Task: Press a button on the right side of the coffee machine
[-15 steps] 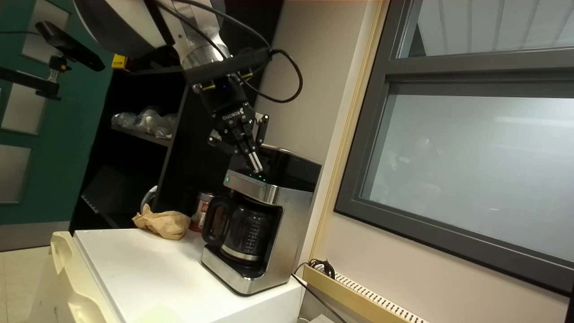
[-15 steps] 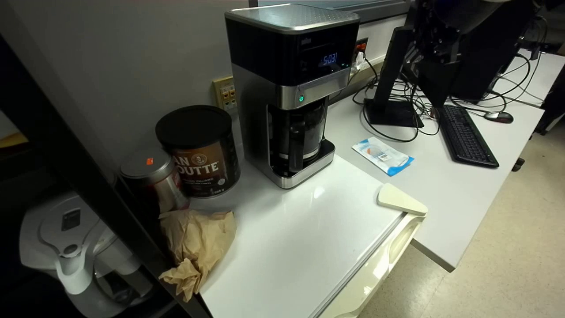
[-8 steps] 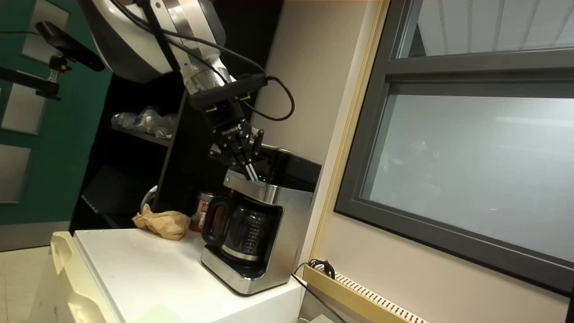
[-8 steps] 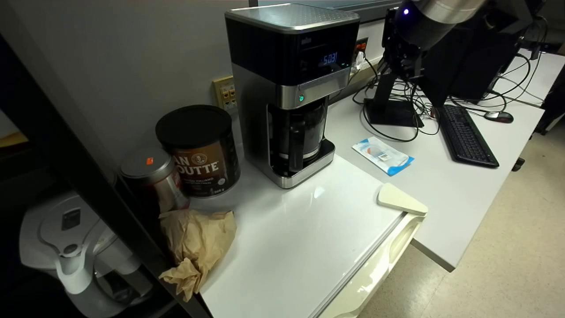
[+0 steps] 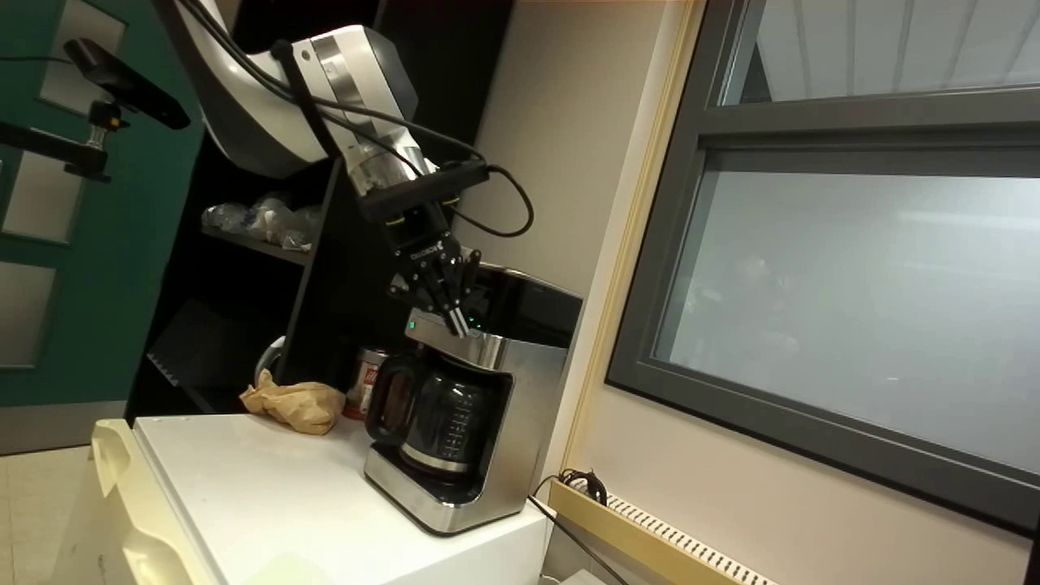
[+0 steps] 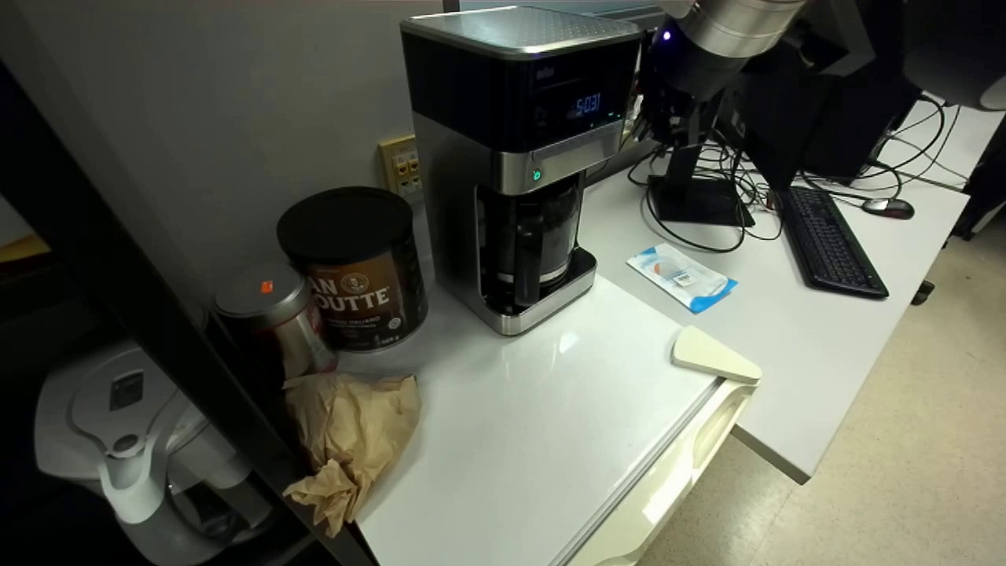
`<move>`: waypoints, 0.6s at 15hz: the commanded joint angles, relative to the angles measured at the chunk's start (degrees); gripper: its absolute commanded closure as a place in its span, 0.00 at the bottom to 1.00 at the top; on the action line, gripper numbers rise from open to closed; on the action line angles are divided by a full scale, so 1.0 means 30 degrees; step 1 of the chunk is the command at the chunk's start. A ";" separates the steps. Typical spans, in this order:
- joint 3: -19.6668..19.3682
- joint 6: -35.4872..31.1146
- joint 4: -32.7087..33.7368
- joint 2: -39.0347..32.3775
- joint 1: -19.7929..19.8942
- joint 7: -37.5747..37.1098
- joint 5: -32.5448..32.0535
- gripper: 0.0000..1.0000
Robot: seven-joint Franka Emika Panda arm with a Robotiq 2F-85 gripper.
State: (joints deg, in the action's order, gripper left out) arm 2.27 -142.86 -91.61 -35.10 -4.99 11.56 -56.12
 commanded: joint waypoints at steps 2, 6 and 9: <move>-0.0084 0.0690 0.2153 -0.1356 -0.0286 0.1039 0.0815 1.00; -0.0148 0.0975 0.3042 -0.1949 -0.0377 0.1348 0.1056 1.00; -0.0146 0.1329 0.3434 -0.2218 -0.0427 0.1512 0.1255 1.00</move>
State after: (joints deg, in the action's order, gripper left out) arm 2.25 -140.00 -85.60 -39.13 -5.64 13.79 -53.78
